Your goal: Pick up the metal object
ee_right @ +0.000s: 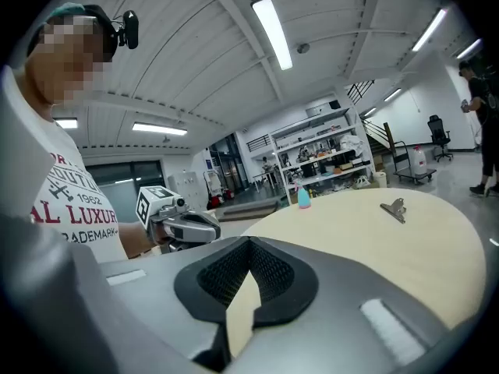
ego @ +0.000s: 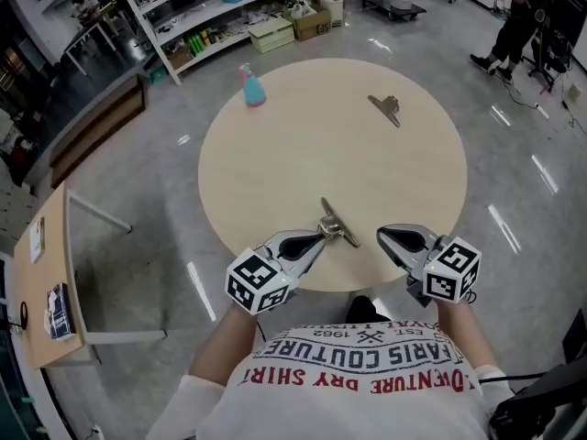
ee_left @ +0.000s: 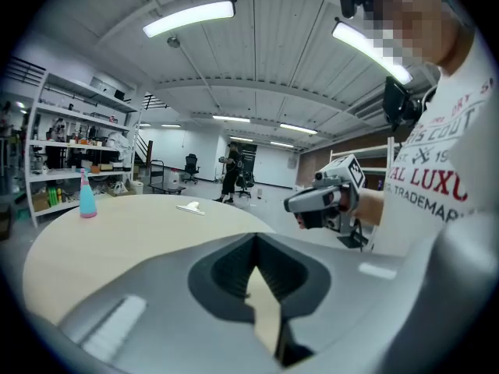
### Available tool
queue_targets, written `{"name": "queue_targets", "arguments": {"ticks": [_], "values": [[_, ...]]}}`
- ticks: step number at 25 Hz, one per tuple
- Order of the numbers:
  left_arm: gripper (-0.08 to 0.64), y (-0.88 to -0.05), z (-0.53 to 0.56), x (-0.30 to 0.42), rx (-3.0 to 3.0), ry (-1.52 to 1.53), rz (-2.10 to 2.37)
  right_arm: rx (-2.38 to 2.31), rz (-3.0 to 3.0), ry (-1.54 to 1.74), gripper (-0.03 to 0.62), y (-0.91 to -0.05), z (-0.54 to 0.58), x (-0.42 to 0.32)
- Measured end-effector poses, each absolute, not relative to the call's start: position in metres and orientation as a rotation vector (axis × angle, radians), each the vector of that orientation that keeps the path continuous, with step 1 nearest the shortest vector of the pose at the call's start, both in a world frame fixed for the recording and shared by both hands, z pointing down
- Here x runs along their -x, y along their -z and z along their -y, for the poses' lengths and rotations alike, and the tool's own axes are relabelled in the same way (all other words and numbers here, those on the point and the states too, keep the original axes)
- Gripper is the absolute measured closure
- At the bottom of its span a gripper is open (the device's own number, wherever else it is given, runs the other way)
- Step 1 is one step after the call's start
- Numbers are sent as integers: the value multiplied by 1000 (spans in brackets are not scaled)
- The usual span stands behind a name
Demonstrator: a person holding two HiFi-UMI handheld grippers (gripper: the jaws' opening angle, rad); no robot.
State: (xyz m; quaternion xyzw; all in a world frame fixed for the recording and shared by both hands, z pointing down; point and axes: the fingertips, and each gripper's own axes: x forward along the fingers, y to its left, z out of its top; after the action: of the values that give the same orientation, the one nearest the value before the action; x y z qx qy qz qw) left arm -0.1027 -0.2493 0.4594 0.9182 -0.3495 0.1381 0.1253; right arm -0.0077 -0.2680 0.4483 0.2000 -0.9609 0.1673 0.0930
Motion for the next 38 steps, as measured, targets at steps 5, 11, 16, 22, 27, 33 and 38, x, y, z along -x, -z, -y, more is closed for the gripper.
{"name": "queue_targets", "arguments": {"ticks": [5,11,16,22,27,33,38], "values": [[469,-504,292,112,-2590,-484,1078,-538,2827,-517,591,-458,297,6],[238,-584,318,103,-2548,-777,967,-543,2810,-564,592,-470,330,-5],[198,-647,324,100,-2493,-969,868,-554,2789,-603,592,-482,343,-13],[209,-678,328,101,-2462,-1089,861,-557,2773,-642,592,-493,345,-17],[272,-686,330,99,-2437,-1141,894,-551,2758,-649,592,-496,345,-21],[276,-683,336,95,-2433,-1124,922,-555,2739,-665,592,-499,341,-28],[278,-683,340,96,-2433,-1117,969,-562,2731,-658,592,-501,338,-28]]}}
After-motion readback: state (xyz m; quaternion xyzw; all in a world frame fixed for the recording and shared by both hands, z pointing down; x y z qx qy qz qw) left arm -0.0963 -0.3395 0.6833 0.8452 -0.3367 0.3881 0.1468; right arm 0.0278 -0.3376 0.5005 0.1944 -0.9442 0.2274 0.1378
